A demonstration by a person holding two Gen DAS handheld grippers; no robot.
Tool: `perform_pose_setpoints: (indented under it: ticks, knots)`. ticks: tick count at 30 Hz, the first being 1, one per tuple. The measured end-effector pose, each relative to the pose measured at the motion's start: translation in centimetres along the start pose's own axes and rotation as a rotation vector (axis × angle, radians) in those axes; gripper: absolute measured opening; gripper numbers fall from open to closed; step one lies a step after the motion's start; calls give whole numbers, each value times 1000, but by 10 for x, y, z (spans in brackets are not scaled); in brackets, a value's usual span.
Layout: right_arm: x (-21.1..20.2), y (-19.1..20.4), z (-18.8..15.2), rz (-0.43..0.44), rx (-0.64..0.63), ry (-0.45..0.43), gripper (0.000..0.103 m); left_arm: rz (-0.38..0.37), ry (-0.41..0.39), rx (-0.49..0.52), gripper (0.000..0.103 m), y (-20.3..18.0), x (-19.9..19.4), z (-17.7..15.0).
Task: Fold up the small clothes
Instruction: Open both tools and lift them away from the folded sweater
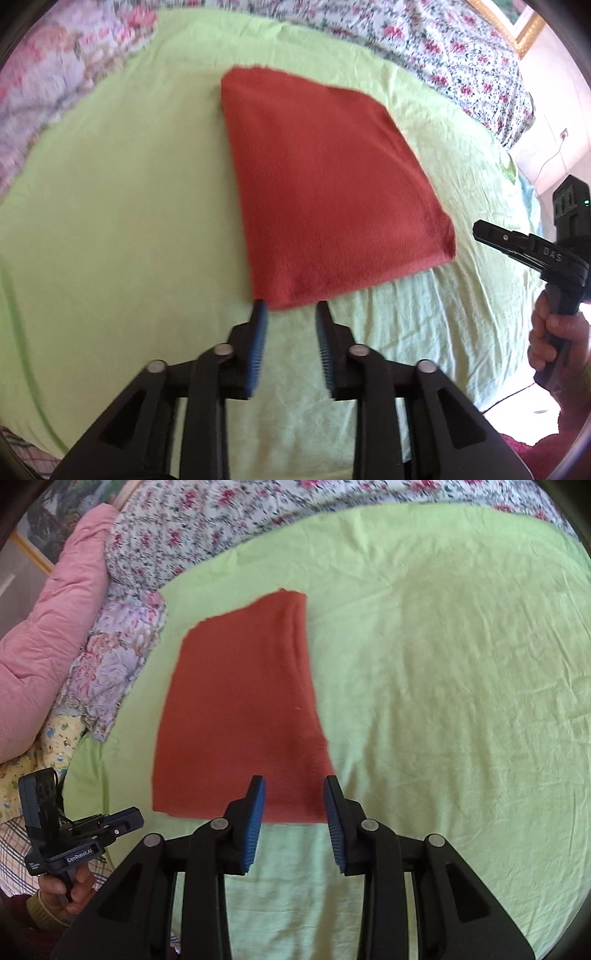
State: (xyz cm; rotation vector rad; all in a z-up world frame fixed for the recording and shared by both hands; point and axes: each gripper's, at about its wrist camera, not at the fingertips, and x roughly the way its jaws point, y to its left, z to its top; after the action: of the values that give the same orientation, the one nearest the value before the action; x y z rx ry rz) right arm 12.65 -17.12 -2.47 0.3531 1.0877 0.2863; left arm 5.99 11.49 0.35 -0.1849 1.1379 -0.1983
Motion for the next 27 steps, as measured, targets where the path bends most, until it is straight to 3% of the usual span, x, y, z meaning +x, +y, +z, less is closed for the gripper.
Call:
perform_pose_setpoints:
  ticks: [4,8,11,13,18,22,27]
  knots:
    - [3,30,-7,14,-17,-27,34,31,-36,39,44,1,-14,1]
    - [-2,36,-25,14,-29,-30,34,56,-61,67,57,6,-25,-7]
    - [2,49,-39,9,-29,-24,43,73,-76,61,66,14,-31,-19]
    - [4,59,-49,0,-47,-24,53,90,-78,50,69,20,-33,-25]
    - [8,79,-68,-45,-157,-6,60,137,-62,40,76,33,-35,-39]
    - [5,84,-81,-26,-201,-19,78,216,-55,87,77,34,-33,-53]
    - [10,81,-94,-41,-219,20,81,261,-55,137,78,28,-31,-62]
